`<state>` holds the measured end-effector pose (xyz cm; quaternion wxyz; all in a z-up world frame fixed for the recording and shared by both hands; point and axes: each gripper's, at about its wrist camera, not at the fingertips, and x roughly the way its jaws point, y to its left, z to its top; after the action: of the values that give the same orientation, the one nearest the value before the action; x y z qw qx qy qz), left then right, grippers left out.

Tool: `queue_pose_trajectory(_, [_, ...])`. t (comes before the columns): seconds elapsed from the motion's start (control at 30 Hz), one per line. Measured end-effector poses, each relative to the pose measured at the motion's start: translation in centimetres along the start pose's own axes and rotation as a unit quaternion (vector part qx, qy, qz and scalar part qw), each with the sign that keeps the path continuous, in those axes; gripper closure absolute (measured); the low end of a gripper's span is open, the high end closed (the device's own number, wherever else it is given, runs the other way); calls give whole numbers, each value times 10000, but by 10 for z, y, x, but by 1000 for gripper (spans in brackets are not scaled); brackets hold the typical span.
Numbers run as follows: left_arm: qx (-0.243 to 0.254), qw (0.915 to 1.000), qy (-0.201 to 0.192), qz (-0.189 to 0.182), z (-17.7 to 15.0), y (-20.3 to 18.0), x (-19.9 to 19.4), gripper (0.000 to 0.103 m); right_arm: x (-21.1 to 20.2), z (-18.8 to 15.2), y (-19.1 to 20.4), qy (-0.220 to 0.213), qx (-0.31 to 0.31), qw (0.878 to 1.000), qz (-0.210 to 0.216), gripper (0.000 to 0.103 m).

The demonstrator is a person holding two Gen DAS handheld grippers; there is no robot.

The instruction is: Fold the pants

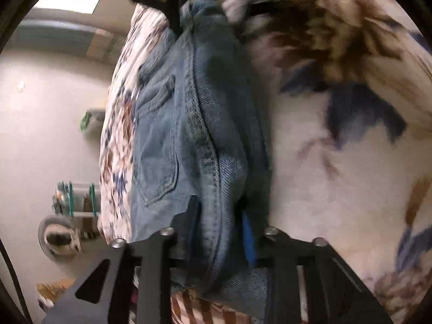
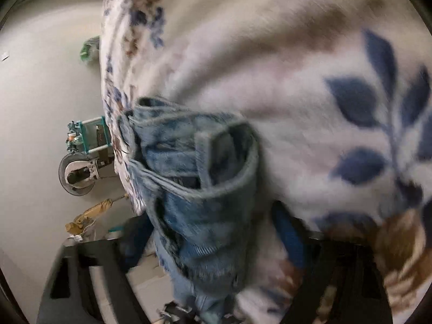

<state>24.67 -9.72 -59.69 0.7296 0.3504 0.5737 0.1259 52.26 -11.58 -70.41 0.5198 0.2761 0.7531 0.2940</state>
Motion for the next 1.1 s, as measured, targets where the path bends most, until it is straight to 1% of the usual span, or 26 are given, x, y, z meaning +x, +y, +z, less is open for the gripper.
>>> queue_pose_trajectory(0.03, [71,9999,-73,19,-3,-1,-2,85,1,-1,2,-72,-28,9999,-76,62])
queue_pose_trajectory(0.07, [91,9999,-120,32,-4,0,-4,86,0,-2,2,-135,9,9999,-88,65])
queue_pose_trajectory(0.17, [187,9994,-271,60,-10,7,-8,86,-10,-14,1,-319,87,9995,-21,72])
queue_pose_trajectory(0.23, [230,9989,-385,135,-13,11,-14,87,-23,-28,-4,-407,203,9989,96,74])
queue_pose_trajectory(0.33, [373,9969,-677,168,-22,21,-25,89,-48,-60,-21,-567,499,9970,190,75])
queue_pose_trajectory(0.47, [817,9894,-1187,161,-41,25,-39,89,-77,-104,-52,-746,1003,9917,307,75])
queue_pose_trajectory(0.53, [971,9863,-1334,71,-50,22,-42,88,-85,-130,-69,-833,1304,9872,379,75])
queue_pose_trajectory(0.6, [991,9861,-1335,-6,-57,18,-40,84,-84,-150,-80,-914,1484,9840,375,75])
queue_pose_trajectory(0.63, [894,9887,-1185,-185,-58,17,-36,82,-80,-155,-85,-900,1584,9823,442,73])
queue_pose_trajectory(0.67, [705,9912,-1065,-353,-58,19,-34,77,-78,-158,-91,-877,1625,9820,405,67])
queue_pose_trajectory(0.7, [465,9928,-994,-489,-57,24,-34,73,-77,-159,-94,-875,1603,9829,223,59])
queue_pose_trajectory(0.73, [199,9931,-924,-700,-57,29,-36,73,-75,-158,-94,-860,1584,9836,89,56])
queue_pose_trajectory(0.77, [-108,9915,-857,-972,-57,36,-38,72,-73,-157,-93,-787,1506,9855,-23,50])
queue_pose_trajectory(0.8, [-513,9879,-764,-1252,-58,46,-41,68,-73,-156,-91,-762,1437,9866,-117,39])
queue_pose_trajectory(0.83, [-918,9821,-656,-1508,-60,51,-44,66,-74,-156,-89,-758,1364,9876,-177,36])
queue_pose_trajectory(0.87, [-1357,9719,-533,-1851,-62,61,-46,57,-74,-156,-85,-720,1269,9891,-209,34])
queue_pose_trajectory(0.9, [-1816,9569,-372,-2234,-64,69,-47,39,-75,-156,-82,-701,1236,9895,-248,34])
queue_pose_trajectory(0.93, [-2405,9313,-122,-2734,-69,80,-44,26,-76,-159,-81,-680,1211,9899,-278,33])
queue_pose_trajectory(0.97, [-2870,9050,97,-3140,-74,87,-41,6,-76,-163,-80,-638,1207,9902,-290,33])
queue_pose_trajectory(1.0, [-3426,8659,362,-3628,-80,93,-35,5,-78,-165,-81,-621,1226,9901,-297,33])
queue_pose_trajectory(1.03, [-3957,8195,610,-4100,-87,96,-27,5,-78,-169,-81,-613,1260,9897,-295,32])
queue_pose_trajectory(1.07, [-4638,7503,906,-4624,-98,99,-14,5,-78,-172,-82,-599,1311,9893,-236,32])
queue_pose_trajectory(1.1, [-5204,6848,1117,-4978,-110,97,-3,5,-79,-171,-84,-606,1362,9886,-188,32])
